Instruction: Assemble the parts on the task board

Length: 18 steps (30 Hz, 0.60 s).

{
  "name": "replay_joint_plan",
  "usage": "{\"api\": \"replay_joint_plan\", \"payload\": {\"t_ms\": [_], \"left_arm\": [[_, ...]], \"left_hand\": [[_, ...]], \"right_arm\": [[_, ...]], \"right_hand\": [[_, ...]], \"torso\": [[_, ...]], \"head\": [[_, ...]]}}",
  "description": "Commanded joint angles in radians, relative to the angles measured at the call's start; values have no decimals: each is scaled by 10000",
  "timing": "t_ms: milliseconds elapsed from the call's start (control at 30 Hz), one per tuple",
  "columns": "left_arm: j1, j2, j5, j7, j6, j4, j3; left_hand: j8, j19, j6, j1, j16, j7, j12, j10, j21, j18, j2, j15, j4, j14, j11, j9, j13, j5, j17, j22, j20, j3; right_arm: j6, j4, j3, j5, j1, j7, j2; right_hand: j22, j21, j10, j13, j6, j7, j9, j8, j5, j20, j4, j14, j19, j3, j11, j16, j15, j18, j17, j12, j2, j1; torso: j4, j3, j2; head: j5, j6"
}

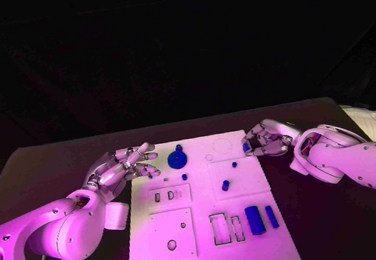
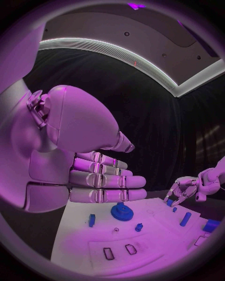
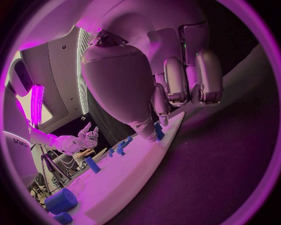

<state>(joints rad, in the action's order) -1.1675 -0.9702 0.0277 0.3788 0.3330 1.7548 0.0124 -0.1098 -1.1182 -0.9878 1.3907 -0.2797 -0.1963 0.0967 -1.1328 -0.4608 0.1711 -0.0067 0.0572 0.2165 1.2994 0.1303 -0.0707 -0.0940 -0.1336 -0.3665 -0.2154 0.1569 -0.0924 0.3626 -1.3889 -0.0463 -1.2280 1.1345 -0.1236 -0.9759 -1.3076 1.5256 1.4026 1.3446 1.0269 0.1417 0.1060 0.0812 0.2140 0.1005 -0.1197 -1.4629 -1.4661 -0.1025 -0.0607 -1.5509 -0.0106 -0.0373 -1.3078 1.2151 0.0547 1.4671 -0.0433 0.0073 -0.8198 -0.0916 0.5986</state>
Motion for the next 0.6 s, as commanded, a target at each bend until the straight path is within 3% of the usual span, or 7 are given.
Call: {"api": "replay_joint_plan", "payload": {"t_ms": [33, 600], "left_arm": [[0, 16, 20, 50, -200, 12, -4], [0, 11, 20, 35, -199, 11, -4]], "left_hand": [[33, 20, 22, 78, -13, -51, -61, 43, -47, 83, -20, 19, -56, -43, 19, 7, -16, 44, -13, -15, 38, 1], [40, 32, 18, 99, -10, -52, -73, 39, -55, 84, -8, 20, -76, -56, 19, 5, -21, 43, -48, -24, 40, -6]], "right_arm": [[-221, 28, -3, -190, -18, -132, 38], [-143, 78, -5, -243, -27, -104, 124]], "right_hand": [[-1869, 58, 128, -78, 192, -22, 25, 62, -77, -40, 31, -1012, -516, -99, 86, -61, -55, 184, -2341, 85, -130, 81], [-1942, 92, 241, 23, 1252, -440, 194, 406, -480, -290, 256, -1045, -565, -612, 419, -128, -343, 201, -2484, 198, -580, 190]], "torso": [[4, 3, -1], [6, 12, -1]], "head": [[11, 9], [23, 17]]}}
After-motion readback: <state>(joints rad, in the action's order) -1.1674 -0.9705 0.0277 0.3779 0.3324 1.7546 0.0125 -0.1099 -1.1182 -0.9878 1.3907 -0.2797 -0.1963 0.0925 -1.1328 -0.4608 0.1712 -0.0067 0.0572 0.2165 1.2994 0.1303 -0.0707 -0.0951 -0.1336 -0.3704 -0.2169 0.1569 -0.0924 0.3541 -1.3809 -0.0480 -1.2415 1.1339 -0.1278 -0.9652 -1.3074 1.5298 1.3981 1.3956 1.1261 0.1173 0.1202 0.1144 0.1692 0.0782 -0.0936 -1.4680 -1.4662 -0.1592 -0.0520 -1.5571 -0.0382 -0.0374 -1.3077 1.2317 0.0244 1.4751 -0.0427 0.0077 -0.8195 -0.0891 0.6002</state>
